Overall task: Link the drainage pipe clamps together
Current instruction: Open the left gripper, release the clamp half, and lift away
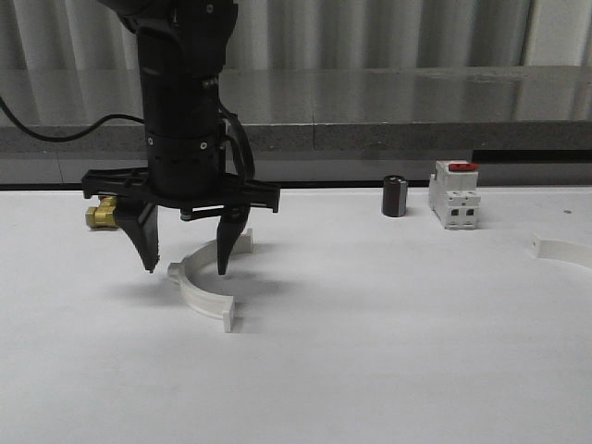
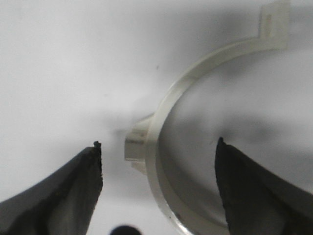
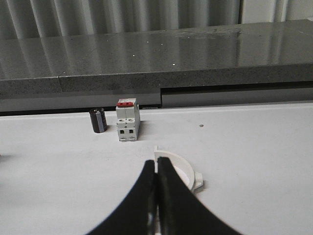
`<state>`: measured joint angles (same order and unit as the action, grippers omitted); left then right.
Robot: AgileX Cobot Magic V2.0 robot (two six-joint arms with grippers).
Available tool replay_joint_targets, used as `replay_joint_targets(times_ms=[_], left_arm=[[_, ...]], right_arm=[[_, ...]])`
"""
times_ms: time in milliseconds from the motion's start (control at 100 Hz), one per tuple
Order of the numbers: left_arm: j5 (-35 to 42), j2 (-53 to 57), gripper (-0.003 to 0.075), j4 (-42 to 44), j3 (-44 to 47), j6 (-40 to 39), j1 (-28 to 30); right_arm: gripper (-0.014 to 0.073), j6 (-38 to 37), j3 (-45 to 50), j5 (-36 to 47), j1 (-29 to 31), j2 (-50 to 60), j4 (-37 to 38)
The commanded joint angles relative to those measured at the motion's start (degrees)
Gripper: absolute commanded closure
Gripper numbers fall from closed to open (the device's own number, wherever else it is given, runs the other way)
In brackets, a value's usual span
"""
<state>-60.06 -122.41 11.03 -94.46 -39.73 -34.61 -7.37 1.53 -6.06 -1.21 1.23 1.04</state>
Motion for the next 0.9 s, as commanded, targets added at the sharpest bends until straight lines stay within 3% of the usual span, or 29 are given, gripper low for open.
replay_joint_targets(times_ms=[0,690,890], left_arm=[[-0.4,4.3,0.0246,1.8,-1.7,0.1,-0.7],[0.1,19.2,0.0246,1.4,-1.3,11.3,-0.9],[0.1,22.6,0.0246,1.1,-0.4,15.9,1.9]], right_arm=[[0.0662,0.2,-0.9,4.2,0.1,0.6,0.7],[0.0662,0.2,-0.9,4.2,0.1,0.6,0.7],[0.0662,0.2,-0.9,4.2,0.1,0.6,0.7]])
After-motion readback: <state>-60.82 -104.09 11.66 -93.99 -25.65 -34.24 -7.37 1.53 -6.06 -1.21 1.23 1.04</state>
